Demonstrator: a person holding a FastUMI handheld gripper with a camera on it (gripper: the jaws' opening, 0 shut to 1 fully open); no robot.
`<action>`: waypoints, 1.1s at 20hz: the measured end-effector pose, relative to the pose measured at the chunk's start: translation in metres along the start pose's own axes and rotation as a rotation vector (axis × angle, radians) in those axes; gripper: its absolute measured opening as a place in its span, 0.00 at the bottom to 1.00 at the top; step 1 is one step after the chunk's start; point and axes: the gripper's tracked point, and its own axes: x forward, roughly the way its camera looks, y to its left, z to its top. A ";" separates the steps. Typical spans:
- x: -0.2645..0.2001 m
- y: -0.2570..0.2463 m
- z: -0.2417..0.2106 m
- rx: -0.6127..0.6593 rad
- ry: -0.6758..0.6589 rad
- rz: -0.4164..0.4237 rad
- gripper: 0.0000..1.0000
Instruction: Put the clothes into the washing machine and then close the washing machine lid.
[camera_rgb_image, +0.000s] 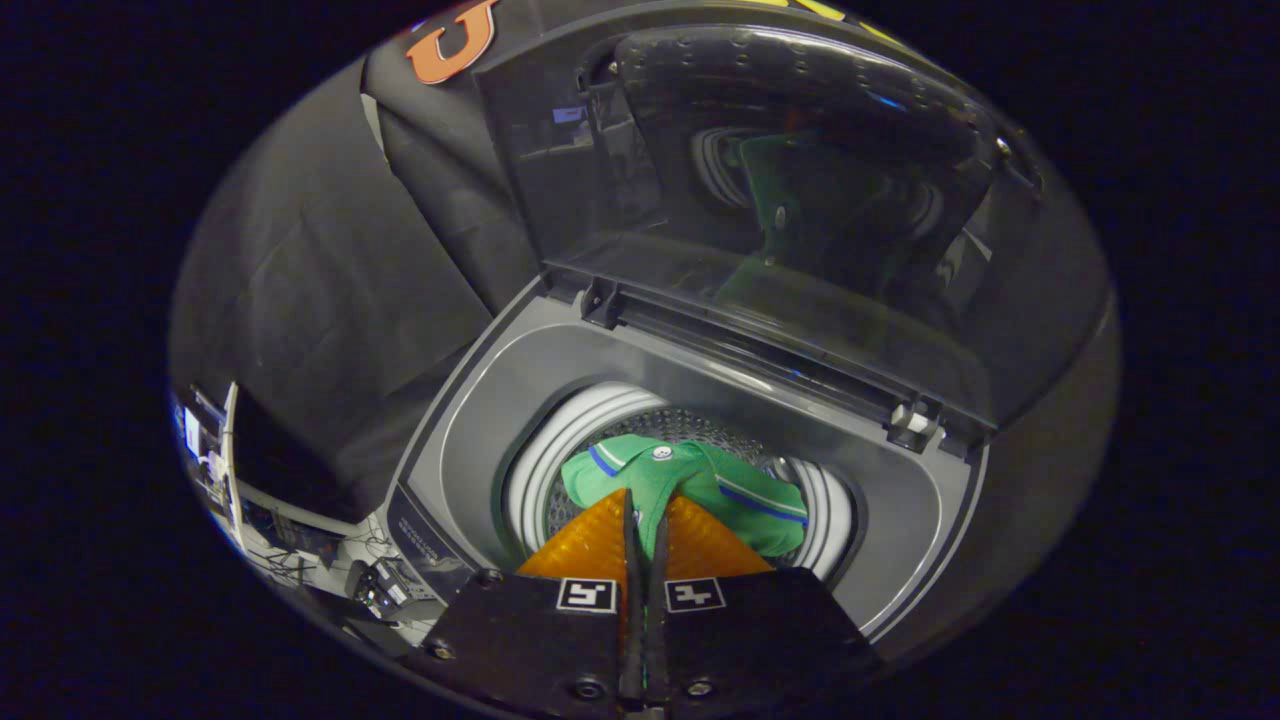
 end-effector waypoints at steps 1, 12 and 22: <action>0.000 0.001 -0.001 0.001 0.001 -0.001 0.05; -0.001 -0.007 -0.016 0.033 0.036 -0.036 1.00; -0.057 -0.010 -0.007 0.009 -0.057 -0.033 1.00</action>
